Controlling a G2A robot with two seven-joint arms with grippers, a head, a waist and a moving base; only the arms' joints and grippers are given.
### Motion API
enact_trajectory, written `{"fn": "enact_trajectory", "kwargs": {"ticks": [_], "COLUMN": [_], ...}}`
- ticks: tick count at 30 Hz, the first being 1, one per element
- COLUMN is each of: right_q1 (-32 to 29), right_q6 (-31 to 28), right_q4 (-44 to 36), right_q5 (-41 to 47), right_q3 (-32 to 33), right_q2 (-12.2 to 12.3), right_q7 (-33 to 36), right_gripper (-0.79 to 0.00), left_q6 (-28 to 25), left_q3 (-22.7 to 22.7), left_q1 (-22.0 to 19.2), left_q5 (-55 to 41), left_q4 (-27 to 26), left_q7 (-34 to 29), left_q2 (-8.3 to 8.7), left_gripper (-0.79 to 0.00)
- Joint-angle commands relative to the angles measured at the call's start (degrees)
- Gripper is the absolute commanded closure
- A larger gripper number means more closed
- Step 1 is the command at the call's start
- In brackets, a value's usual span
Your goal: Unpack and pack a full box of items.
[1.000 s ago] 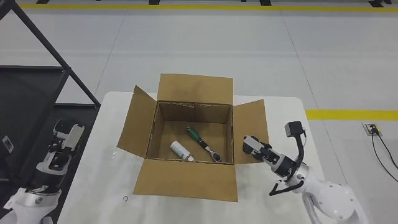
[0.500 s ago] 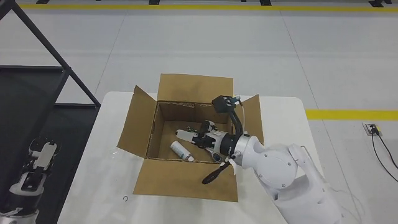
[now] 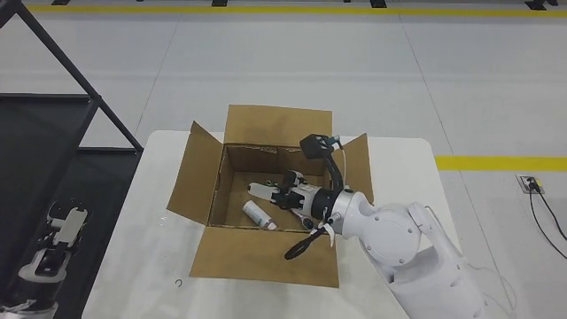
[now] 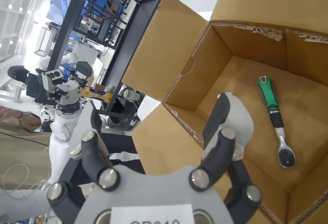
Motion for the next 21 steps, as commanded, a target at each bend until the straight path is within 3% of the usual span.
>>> {"fn": "enact_trajectory", "kwargs": {"ticks": [1,7,12,16,21], "right_q1": [4.0,22.4,33.8,38.5,40.0], "right_q6": [2.5,8.1,5.5,4.2,2.1], "right_q4": [2.4,15.5,31.8,44.6,57.8], "right_q5": [-5.3,-13.4,-11.4,-9.7,-5.5], "right_q3": [-4.6,-19.6,-27.6,-31.7,-33.4], "right_q2": [-0.7,-5.6,-10.9,-15.0,-19.0], "right_q7": [2.5,13.1,20.5,22.8,22.8], "right_gripper": [-0.785,-0.785,-0.785,-0.785,-0.785], "left_q6": [0.6,3.2,3.3,2.7,2.7], "left_q3": [0.3,-0.8,-2.2,-3.2,-3.4], "left_q1": [-0.4,-2.4,-1.4,-0.2,0.5], "left_q5": [-1.4,-4.6,-6.8,-8.0,-9.6], "left_q4": [0.2,1.0,1.2,1.0,0.5], "left_q7": [-0.2,-0.6,-0.7,-1.0,-1.8], "left_q2": [0.04,0.3,0.29,0.25,0.25], "left_gripper": [-0.785,-0.785,-0.785,-0.785,-0.785]}}
